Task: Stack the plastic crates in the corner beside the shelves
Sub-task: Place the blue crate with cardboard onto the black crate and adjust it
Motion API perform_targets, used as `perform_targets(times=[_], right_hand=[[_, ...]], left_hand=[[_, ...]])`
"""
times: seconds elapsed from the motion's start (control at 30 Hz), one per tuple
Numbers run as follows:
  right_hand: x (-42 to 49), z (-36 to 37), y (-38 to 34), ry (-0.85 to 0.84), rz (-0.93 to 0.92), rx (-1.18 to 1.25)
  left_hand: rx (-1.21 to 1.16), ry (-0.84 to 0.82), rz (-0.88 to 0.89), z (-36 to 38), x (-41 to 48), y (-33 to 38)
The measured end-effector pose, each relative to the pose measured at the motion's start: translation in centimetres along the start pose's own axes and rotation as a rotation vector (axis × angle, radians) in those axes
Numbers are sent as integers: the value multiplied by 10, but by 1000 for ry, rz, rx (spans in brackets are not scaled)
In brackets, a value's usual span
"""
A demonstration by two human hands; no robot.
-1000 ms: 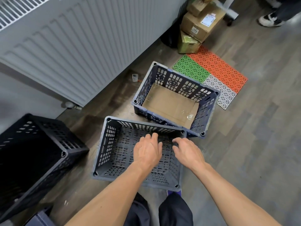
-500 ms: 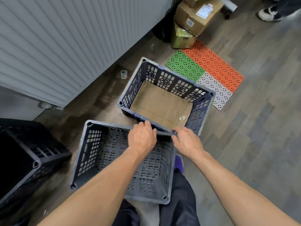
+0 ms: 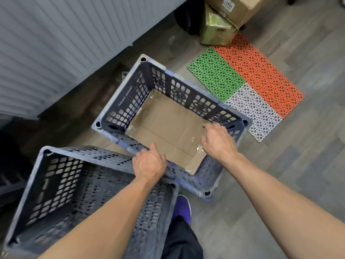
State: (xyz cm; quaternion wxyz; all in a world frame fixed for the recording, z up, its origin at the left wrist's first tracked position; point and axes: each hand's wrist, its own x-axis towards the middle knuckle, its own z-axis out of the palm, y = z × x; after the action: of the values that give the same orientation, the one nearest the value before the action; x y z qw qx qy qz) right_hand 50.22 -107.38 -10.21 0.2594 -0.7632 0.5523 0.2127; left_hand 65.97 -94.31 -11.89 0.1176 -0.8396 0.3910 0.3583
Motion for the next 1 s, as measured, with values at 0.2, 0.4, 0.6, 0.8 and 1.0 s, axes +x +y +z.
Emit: perform_targets(times=[0.2, 0.4, 0.6, 0.8, 1.0], right_hand=[[63, -14, 6, 76, -33, -31], [100, -19, 0, 184, -44, -88], [126, -15, -10, 111, -18, -146], [126, -29, -16, 131, 16, -51], [97, -69, -14, 259, -38, -12]], left_hand=[[-70, 3, -230, 7, 25, 1], [-218, 13, -210, 23, 41, -13], [-344, 67, -263, 33, 41, -7], [-541, 121, -229, 30, 28, -11], [-656, 126, -219, 2, 16, -3]])
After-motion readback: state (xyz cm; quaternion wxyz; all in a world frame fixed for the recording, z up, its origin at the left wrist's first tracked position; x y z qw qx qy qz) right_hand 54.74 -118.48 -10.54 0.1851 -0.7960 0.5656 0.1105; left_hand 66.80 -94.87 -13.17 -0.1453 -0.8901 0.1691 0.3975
